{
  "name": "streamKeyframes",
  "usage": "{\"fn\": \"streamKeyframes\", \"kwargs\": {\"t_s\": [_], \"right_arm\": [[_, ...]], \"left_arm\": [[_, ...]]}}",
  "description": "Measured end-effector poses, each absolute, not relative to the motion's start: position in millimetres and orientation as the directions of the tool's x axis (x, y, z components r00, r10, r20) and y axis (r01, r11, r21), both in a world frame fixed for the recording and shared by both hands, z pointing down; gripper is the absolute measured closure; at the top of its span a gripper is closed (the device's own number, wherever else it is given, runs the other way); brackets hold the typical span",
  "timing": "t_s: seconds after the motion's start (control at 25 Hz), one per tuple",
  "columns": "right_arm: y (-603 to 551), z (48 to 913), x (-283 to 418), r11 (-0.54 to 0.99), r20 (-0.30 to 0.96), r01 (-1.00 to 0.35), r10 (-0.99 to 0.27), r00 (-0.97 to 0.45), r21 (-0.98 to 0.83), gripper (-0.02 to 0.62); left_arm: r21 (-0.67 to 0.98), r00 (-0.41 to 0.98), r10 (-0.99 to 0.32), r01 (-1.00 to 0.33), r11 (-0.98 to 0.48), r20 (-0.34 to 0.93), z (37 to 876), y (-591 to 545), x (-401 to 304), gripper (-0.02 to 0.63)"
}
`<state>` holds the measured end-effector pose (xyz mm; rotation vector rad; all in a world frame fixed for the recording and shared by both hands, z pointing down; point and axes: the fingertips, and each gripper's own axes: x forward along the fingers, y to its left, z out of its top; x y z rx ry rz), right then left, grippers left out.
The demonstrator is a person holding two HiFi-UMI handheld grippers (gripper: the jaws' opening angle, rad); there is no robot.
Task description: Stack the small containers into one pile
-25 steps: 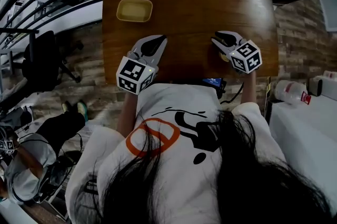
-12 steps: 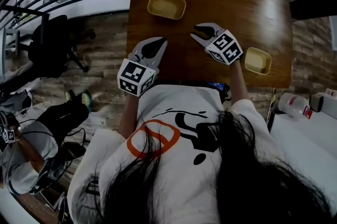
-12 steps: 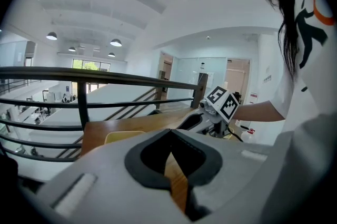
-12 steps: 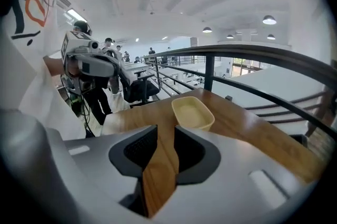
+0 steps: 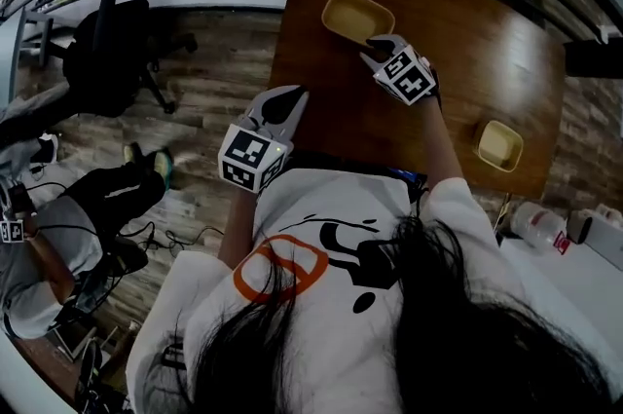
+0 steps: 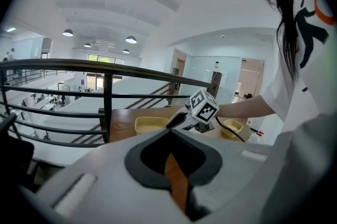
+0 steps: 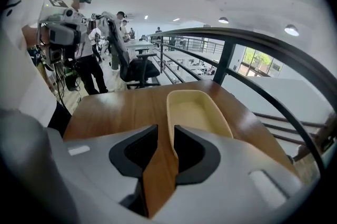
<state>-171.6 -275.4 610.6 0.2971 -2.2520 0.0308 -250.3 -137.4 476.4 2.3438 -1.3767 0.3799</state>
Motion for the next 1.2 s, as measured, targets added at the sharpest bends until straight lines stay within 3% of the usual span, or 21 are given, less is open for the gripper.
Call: {"fn": "streamKeyframes", "kwargs": {"t_s": [0.24,0.44,0.56,1.2], "right_arm": [[-280,625,-183,0.982,0.825,-0.166,-0.166,-0.540,0.089,0.478],[-276,640,-178,0.986,0.856,-0.137,-0.154,-0.493,0.098,0.548],[-273,639,-173,0.985,0.863,-0.137,-0.155,-0.481,0.101,0.552],[-222,586,-104,0.976,0.796,-0.184,-0.203,-0.571,0.117,0.552]], "left_arm": [[0.218,0.429,-0.794,-0.903,-0.369,0.431,481,-123,-282,0.606],[0.229,0.438,-0.788,-0.899,-0.374,0.432,490,-122,-279,0.606],[0.233,0.449,-0.784,-0.893,-0.384,0.429,488,-122,-273,0.606],[0.199,0.468,-0.777,-0.883,-0.424,0.421,477,-117,-223,0.606]]}}
